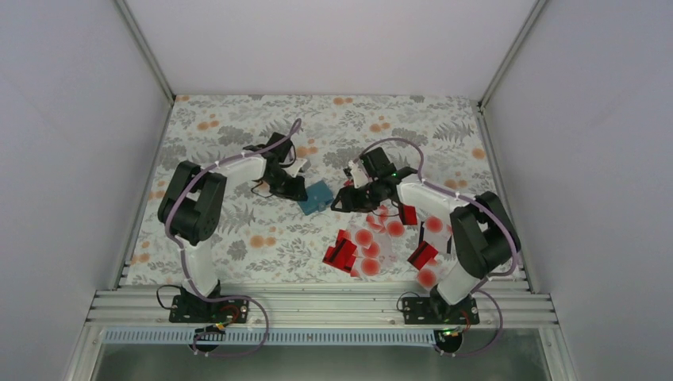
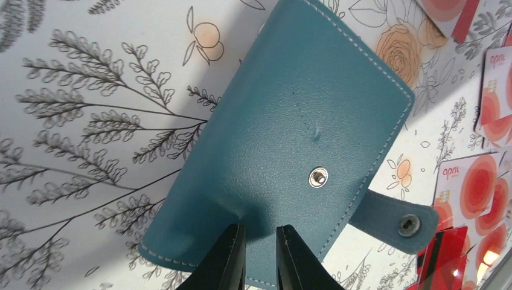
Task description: Put the credit cards into the card holder
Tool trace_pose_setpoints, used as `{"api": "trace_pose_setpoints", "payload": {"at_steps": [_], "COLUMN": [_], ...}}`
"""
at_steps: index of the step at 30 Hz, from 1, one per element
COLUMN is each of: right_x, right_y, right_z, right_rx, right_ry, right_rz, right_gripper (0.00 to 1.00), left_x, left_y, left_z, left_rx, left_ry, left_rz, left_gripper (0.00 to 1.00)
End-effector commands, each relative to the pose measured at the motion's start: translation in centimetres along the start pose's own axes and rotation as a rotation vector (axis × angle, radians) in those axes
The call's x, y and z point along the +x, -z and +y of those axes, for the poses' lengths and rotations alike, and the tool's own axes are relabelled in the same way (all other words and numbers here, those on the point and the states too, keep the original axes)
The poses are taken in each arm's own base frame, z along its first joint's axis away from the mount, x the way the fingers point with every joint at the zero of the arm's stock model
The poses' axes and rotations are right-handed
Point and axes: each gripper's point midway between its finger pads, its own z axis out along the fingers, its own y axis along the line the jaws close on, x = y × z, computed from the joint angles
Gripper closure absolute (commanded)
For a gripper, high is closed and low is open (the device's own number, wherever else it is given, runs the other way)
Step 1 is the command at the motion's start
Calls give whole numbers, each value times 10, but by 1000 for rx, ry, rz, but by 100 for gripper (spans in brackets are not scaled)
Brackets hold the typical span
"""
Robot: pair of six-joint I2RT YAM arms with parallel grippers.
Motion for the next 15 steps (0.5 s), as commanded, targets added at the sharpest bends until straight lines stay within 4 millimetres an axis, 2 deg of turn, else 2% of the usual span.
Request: {"api": "trace_pose_setpoints", "payload": {"at_steps": [1,7,13,15], "right_x": [5,6,-10,-16], "right_y": [-13,-34,-49,-54], "right_z": [3,-5,-5,-8], "right_rx": [-28,-31,-29,-18], "right_ry": [20,5,1,-3], "right_rz": [18,41,29,21], "right_gripper": [51,57,72,80], "left_x": [9,13,21,22], "left_y": [-17,-29,-34,-35], "left_z": [0,-1,3,3], "left_rx": [6,-21,-84,-82], "left_ry": [-31,-56,-87,-85], "left_rz": [42,80,117,118], "left_gripper": [85,85,85,85]}}
